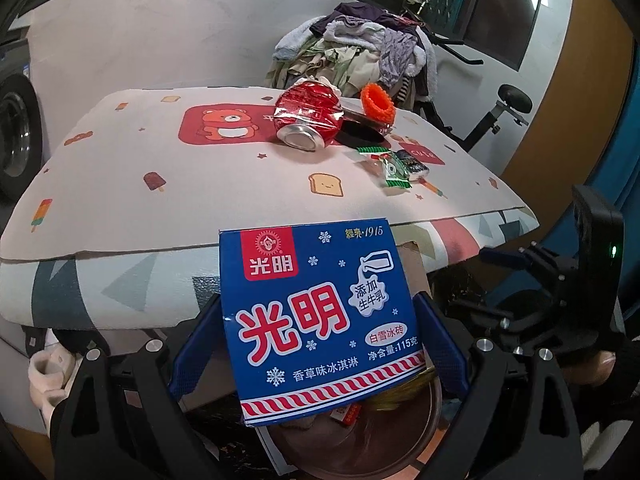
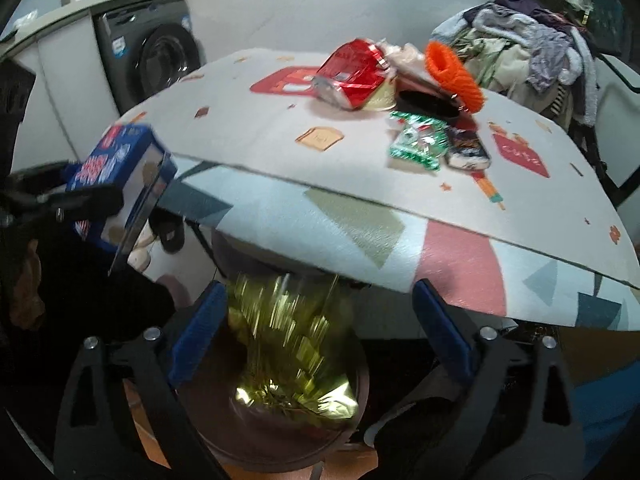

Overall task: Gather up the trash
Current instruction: 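Lower the foil and blue box into the bin and open both grippers, then move both tools back over the table toward the remaining wrappers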

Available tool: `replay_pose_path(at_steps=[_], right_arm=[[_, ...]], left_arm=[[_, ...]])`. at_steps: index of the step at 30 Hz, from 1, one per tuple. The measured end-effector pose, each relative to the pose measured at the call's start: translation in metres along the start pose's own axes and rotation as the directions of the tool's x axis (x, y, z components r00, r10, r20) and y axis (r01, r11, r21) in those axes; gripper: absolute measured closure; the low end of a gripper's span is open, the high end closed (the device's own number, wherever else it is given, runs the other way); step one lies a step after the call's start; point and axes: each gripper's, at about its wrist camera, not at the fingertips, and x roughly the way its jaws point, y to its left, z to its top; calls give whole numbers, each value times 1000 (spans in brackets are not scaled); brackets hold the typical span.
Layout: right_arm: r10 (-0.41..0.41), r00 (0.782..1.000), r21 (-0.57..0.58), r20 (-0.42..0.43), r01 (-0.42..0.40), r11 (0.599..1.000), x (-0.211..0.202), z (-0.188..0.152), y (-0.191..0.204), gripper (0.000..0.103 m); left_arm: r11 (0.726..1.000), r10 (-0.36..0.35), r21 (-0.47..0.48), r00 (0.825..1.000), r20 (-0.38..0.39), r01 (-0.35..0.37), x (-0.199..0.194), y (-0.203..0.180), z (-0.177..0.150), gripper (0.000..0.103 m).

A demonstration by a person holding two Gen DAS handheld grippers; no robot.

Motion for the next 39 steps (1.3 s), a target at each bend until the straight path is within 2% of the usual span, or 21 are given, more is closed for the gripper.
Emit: replay_pose_path(at_steps=[5,8,17,22,24,31,39], right_arm=[[-64,996,123,65,55,991,-8,2,-23,6],[-77,993,188,88,59,980,-10,3,-35,6],[-87,992,256,89,62,965,-10,2,-47,6],[-87,993,289,75,62,955,-7,1,-54,6],[-89,993,293,77,62,954,-7,1,-55,6],[-86,993,294,74,61,954,-7,0,-56,6],[-95,993,299,73,69,952,-9,0,-56,6]], left_arm=[[999,-5,47,1000,-21,6,5,-10,-2,13],[995,-3,95,999,-40,7,10,-20,-4,12],[980,-2,198,998,-67,15,18,-41,-11,12],[982,-5,189,997,-74,19,19,-40,-11,10],[983,-9,183,997,-75,23,19,-39,-11,7],[984,10,178,998,-68,2,17,-38,-10,6],[995,44,94,999,-29,-41,10,-21,-4,6]])
